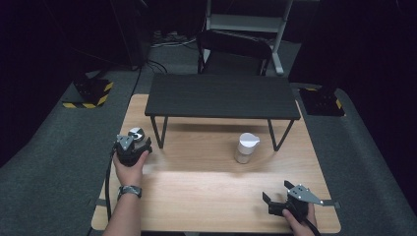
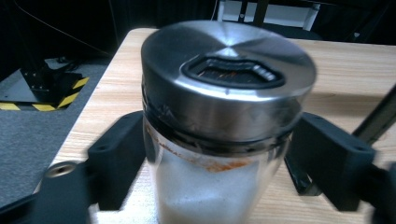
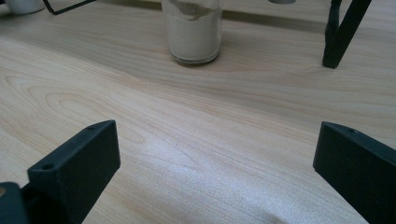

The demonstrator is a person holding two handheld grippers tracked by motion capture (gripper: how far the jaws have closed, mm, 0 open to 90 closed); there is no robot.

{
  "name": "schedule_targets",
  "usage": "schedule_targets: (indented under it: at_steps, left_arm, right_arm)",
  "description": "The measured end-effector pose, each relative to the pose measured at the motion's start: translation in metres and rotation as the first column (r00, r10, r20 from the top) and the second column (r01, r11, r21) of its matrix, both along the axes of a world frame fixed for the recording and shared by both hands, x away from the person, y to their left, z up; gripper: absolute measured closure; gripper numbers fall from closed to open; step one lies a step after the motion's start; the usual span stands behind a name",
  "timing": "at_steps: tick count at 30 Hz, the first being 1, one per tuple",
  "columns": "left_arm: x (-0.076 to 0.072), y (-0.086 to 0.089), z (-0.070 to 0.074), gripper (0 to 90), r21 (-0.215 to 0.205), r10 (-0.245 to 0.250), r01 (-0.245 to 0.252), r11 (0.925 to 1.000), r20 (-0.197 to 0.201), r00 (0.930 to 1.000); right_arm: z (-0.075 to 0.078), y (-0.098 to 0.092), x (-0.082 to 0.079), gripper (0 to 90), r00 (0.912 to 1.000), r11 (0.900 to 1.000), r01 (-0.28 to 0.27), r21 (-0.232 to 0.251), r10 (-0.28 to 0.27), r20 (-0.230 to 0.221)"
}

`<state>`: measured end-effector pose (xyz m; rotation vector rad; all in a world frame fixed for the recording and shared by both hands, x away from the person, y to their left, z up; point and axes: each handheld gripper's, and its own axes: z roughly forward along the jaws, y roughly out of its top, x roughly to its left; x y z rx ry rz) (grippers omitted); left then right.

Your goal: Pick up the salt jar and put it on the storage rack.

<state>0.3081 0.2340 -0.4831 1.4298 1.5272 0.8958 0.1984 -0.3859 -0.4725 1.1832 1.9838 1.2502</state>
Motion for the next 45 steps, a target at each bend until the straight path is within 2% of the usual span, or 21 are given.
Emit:
schedule_targets:
  at_steps: [4, 18, 23, 26, 31, 35, 37, 39, 42, 45]
  left_arm:
    - [0.002, 0.002, -0.003, 26.6, -0.018, 0.005, -0.005, 0.9998, 0.0, 1.0]
    - [0.001, 0.001, -0.008, 30.1, 0.016, -0.006, 0.006, 0.9999, 0.02, 0.9998]
    - [0.0, 0.004, -0.006, 30.3, 0.005, -0.016, 0.016, 0.9999, 0.015, 0.9998]
    - [-0.003, 0.002, -0.006, 30.4, 0.023, -0.025, 0.025, 0.9994, 0.016, 0.9996]
    - [-0.011, 0.001, -0.007, 30.6, 0.023, -0.022, 0.021, 0.9995, 0.034, 0.9992]
    - [-0.021, 0.0, -0.004, 30.7, 0.044, -0.022, 0.021, 0.9988, 0.034, 0.9992]
    - [-0.027, -0.003, 0.0, 30.7, 0.07, -0.035, 0.032, 0.997, 0.044, 0.9984]
    - [-0.029, -0.003, 0.001, 30.7, 0.071, -0.039, 0.036, 0.9969, 0.051, 0.9979]
    - [-0.039, -0.007, 0.008, 30.7, 0.063, -0.047, 0.042, 0.9971, 0.083, 0.9954]
    - [-0.046, -0.009, 0.014, 30.8, 0.056, -0.051, 0.046, 0.9974, 0.09, 0.9947]
  right_arm:
    - [-0.001, -0.001, 0.0, 0.6, 1.0, 1.0, 0.0, 0.003, 0.0, 0.003]
    - [-0.001, -0.001, -0.002, 0.6, 1.0, 1.0, 0.006, 0.01, -0.006, 0.005]
    - [-0.002, -0.001, -0.002, 0.6, 1.0, 1.0, 0.006, 0.014, -0.006, 0.007]
    - [-0.002, -0.001, -0.002, 0.6, 1.0, 1.0, 0.006, 0.013, -0.006, 0.008]
    - [-0.002, -0.001, -0.002, 0.6, 0.9999, 1.0, 0.003, 0.009, -0.003, 0.012]
    - [-0.002, -0.002, -0.002, 0.7, 1.0, 1.0, 0.004, 0.014, -0.004, 0.009]
    - [-0.002, -0.002, -0.002, 0.6, 0.9999, 1.0, 0.002, 0.015, -0.002, 0.01]
    - [-0.002, -0.002, -0.002, 0.6, 0.9999, 1.0, 0.001, 0.016, -0.002, 0.011]
    - [-0.002, -0.003, -0.002, 0.6, 1.0, 1.0, 0.001, 0.018, -0.001, 0.01]
    - [-0.002, -0.003, -0.002, 0.6, 0.9999, 1.0, 0.0, 0.019, 0.0, 0.011]
